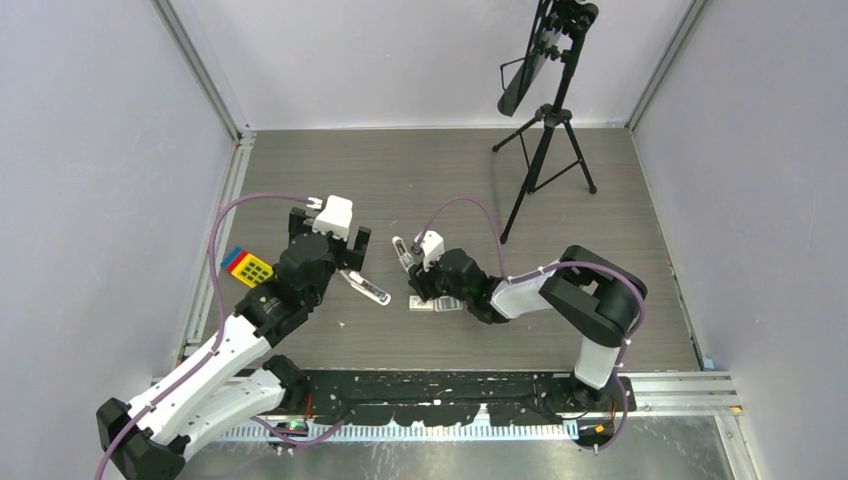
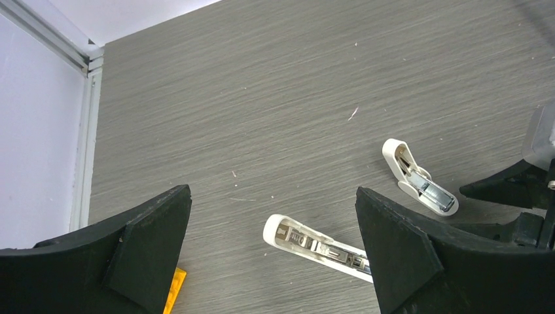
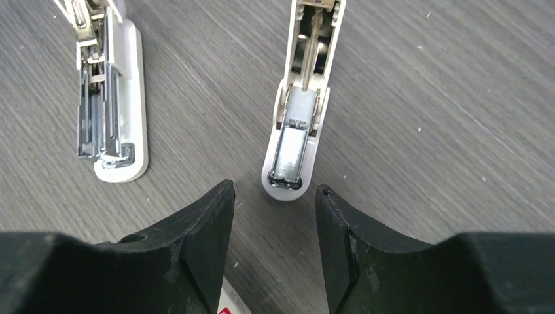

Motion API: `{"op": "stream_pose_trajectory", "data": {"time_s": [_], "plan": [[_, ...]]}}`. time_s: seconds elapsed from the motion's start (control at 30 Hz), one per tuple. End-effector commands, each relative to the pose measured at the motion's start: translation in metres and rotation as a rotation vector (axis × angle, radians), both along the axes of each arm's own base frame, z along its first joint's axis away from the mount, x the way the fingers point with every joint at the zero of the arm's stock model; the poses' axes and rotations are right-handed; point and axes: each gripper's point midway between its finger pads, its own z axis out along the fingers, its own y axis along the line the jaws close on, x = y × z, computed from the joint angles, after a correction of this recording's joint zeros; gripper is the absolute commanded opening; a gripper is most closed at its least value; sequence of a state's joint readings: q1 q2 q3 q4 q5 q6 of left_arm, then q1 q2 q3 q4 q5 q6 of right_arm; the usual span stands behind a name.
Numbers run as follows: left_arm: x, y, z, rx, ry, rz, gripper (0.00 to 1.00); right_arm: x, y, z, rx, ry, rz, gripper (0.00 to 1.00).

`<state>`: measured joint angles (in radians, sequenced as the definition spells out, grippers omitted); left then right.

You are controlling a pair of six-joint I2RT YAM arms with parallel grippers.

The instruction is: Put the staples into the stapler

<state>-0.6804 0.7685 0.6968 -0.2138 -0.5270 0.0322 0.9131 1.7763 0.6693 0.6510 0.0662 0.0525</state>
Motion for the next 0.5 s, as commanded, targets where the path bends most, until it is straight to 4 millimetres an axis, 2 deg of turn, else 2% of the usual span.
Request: {"op": "stream_pose_trajectory", "data": {"time_s": [0.0, 0.27, 0.47], "plan": [[0.006, -0.006, 0.011, -0.04, -0.032, -0.002, 0.99, 0.018, 0.01, 0.024, 0.067, -0.127, -0.024, 0.53], [0.01, -0.011, 0.004, -0.033, -0.005, -0.005, 0.99, 0.016, -0.006, 0.004, -0.039, -0.131, -0.029, 0.47], [0.013, -0.021, -0.001, -0.067, 0.04, -0.015, 0.99, 0.014, -0.005, -0.008, -0.04, -0.133, -0.012, 0.47]]}}
